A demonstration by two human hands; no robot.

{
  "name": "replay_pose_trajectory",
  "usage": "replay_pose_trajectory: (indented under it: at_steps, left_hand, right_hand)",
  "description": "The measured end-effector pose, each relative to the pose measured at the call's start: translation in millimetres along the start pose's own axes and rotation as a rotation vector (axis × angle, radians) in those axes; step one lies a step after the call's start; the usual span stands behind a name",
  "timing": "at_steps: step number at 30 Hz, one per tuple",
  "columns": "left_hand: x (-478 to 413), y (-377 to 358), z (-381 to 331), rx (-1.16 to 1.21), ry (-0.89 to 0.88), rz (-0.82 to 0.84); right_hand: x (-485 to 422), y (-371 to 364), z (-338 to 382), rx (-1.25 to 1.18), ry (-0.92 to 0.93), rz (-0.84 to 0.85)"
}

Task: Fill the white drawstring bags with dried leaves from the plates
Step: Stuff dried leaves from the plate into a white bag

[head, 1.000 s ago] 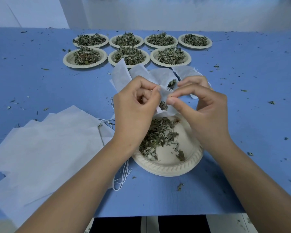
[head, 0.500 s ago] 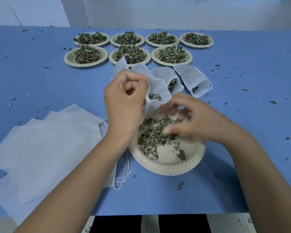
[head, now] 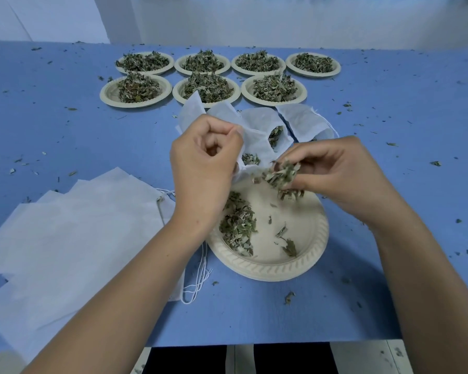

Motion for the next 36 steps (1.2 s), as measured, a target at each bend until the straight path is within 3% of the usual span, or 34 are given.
replay_pose_trajectory:
  at_steps: [2,5,12,17,22,27,31,36]
  left_hand:
    - [1,-5,1,-0.019,-0.001,0.033]
    - [5,-14,1,-0.070,-0.013,0.104]
    - [10,-19,-4,-0.046,-0.051,0.141]
    - [11,-18,-5,-0.053,-0.073,0.129]
    - [8,-13,-3,-0.042,-0.069,0.081]
    - [11,-21,-7,-0.022,-0.085,0.152]
    - [14,-24,-7,-0.039,-0.083,0.172]
    - [6,-11,-3,-0.014,-0.058,0.060]
  right_hand:
    - [1,6,13,-0.142,0.111,-0.089]
    - [3,12,16,-0.158,0.191,-0.264]
    - [11,5,22,0.402,0.331,-0.424]
    - [8,-14,29,0.665,0.433,-0.296]
    - [9,-9,33,0.495,0.430,-0.254]
    - [19,-21,41,0.654,0.568,-0.347]
    - [12,-30,34,0.782,0.559,-0.250]
    - [24,-3,48,0.484,0.592,-0.371]
Point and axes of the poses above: each hand's wrist, its own x-axis away from the middle knuckle, its own y-axis out of the back of the hand, z = x × y, the point moved 10 cm from there along -x, towards the middle knuckle, and after that the axes turned 4 degrees about x, right-handed, at the moved point
